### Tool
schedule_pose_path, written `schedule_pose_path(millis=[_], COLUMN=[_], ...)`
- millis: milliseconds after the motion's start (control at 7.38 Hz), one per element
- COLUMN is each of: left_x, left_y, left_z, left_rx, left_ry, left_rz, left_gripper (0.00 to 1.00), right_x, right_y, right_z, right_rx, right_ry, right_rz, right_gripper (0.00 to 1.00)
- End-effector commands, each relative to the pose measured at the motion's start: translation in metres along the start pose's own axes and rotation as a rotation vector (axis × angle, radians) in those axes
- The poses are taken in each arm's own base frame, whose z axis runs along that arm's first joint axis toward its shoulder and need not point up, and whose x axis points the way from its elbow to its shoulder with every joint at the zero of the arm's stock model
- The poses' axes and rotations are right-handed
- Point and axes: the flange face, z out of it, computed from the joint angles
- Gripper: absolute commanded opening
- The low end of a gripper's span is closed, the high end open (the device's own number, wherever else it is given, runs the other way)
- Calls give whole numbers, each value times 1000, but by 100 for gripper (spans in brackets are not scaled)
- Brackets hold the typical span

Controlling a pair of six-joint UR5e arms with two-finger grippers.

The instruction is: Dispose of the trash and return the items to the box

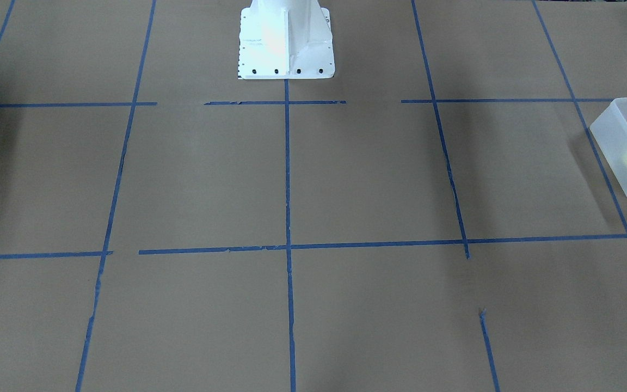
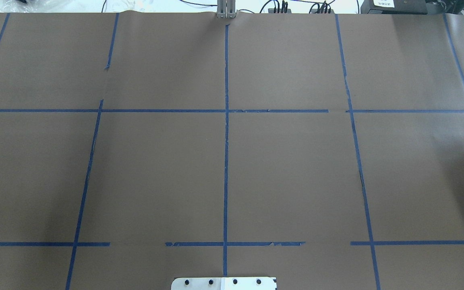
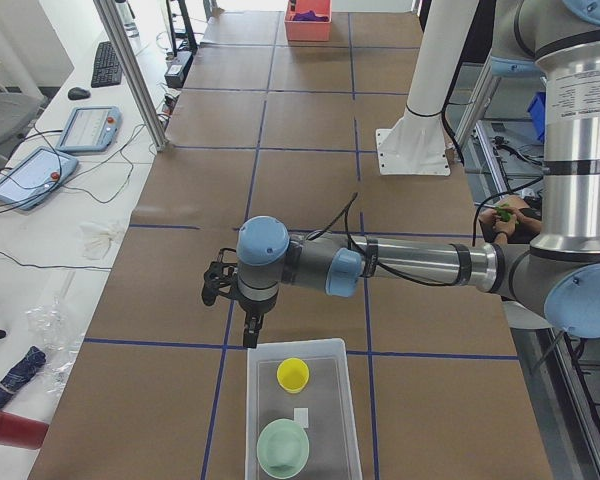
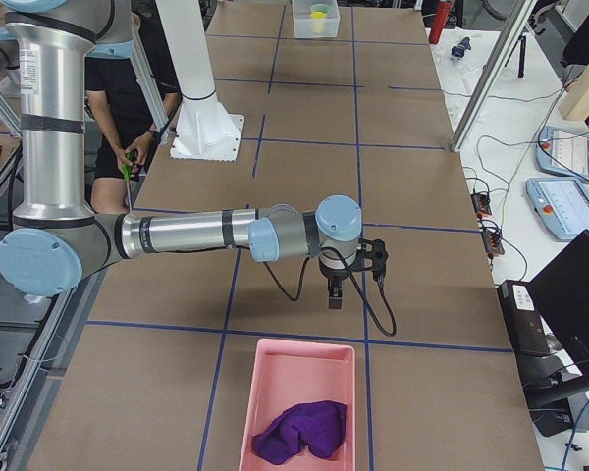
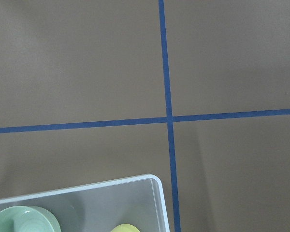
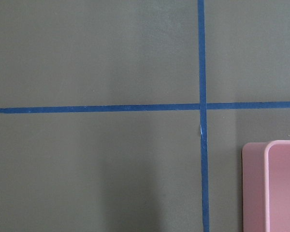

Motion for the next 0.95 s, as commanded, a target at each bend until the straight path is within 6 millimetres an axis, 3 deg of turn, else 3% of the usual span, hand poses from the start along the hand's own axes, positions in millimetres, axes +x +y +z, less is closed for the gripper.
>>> schedule_pose_path(millis=[0,813], left_x=[-4,-5], left_y=[6,4], left_z=[3,2], left_rx=[-24,-53], left_ry=[0,0], left_rz=[23,58], left_gripper=[100,100], right_x=[4,11], right_y=[0,-1], right_z=[4,6], right_rx=[-7,-9], right_ry=[1,30], right_rz=[5,6], right_gripper=[100,100])
